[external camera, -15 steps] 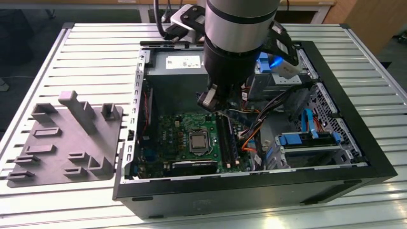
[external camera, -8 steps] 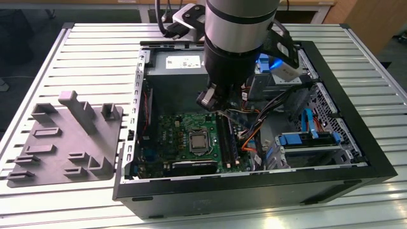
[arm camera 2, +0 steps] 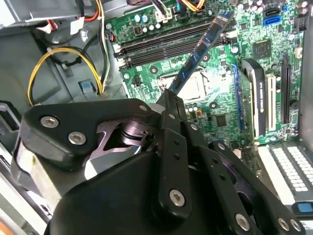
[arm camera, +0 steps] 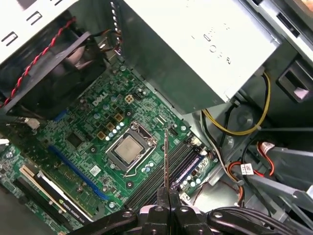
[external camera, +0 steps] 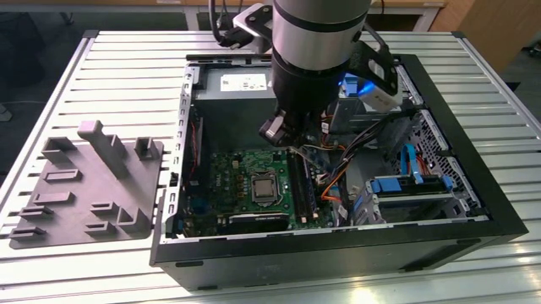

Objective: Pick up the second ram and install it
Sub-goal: 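Insert the second ram into the second slot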

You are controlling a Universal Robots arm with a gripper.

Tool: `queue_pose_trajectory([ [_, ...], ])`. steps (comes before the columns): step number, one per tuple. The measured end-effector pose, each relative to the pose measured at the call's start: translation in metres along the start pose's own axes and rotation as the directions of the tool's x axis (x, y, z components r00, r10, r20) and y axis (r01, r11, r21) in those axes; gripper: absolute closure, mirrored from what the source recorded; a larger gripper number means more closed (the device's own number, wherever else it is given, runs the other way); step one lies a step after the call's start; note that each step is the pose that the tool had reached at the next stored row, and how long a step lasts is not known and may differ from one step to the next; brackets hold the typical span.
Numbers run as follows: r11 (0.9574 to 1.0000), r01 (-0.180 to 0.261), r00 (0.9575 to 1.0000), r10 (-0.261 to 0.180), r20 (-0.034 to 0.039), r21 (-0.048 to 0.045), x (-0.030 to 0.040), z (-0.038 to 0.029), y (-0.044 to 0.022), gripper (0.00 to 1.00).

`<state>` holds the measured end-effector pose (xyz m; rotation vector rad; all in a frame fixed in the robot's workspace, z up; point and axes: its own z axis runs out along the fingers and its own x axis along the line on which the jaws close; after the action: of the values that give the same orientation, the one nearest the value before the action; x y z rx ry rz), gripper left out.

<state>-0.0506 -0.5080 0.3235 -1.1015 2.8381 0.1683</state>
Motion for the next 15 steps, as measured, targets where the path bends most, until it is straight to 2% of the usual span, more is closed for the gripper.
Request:
queue_pose_trajectory([
  [4, 0.9992, -0.04, 0.9992, 0.04, 0.0029, 0.005, 0.0, 0.0002, 0.0, 0.88],
  [9, 0.9962, -0.087, 0.9962, 0.087, 0.0065, 0.0107, 0.0, 0.0004, 0.0, 0.88],
  [13, 0.9915, -0.129, 0.9915, 0.129, 0.0101, 0.0158, 0.0001, 0.0006, -0.0001, 0.88],
  [15, 0.9871, -0.159, 0.9872, 0.159, 0.0127, 0.0192, 0.0001, 0.0007, 0.0, 0.88],
])
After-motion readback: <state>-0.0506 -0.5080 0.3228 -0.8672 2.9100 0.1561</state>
